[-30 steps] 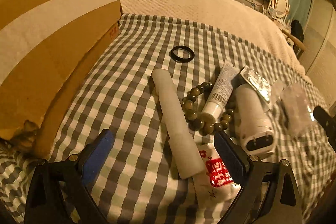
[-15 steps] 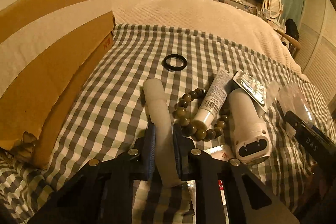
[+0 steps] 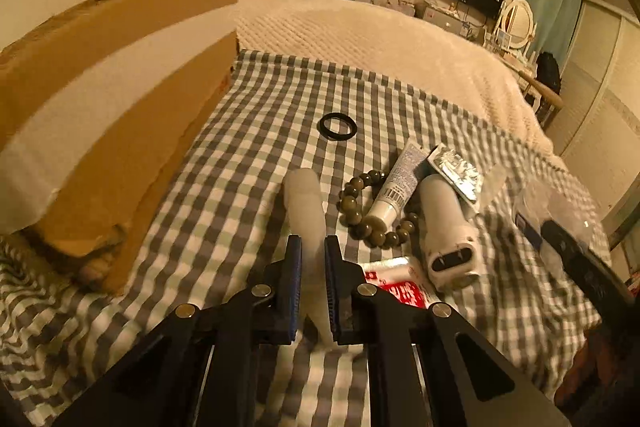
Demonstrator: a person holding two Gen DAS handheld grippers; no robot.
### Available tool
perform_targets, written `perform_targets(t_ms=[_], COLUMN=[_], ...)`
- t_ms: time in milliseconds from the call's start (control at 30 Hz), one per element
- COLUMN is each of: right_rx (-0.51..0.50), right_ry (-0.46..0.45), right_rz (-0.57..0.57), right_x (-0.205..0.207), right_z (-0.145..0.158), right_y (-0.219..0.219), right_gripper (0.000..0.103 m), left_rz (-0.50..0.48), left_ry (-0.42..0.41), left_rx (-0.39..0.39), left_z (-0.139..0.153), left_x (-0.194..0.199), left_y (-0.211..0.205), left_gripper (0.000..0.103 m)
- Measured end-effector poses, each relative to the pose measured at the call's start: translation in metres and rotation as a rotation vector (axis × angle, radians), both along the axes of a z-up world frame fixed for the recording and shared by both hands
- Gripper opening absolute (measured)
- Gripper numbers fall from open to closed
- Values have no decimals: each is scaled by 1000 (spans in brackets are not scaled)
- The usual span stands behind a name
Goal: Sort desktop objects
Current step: 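Carry the foam tube and swab tub in both tools over the box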
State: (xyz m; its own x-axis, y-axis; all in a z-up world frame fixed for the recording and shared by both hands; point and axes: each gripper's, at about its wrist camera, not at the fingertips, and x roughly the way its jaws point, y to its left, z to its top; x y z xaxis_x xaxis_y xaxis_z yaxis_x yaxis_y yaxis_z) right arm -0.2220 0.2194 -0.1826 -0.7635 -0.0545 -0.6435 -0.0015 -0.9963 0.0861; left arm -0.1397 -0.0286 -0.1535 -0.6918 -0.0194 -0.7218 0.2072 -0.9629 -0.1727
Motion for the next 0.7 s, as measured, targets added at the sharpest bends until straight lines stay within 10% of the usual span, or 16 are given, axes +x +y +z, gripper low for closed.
perform_targets(t_ms=[333, 700], right_rx=[28, 94], right_ry=[-31, 58], right_rz=[40, 50], right_x=[96, 168], right_z=[64, 146], right_y=[-20, -46], right_gripper=[64, 64], left_rz=[-43, -93], left_ry=[-37, 150], left_rx=[76, 151], left_z=[9, 87], left_x=[38, 75], left_y=[5, -2], left_gripper=[10, 10])
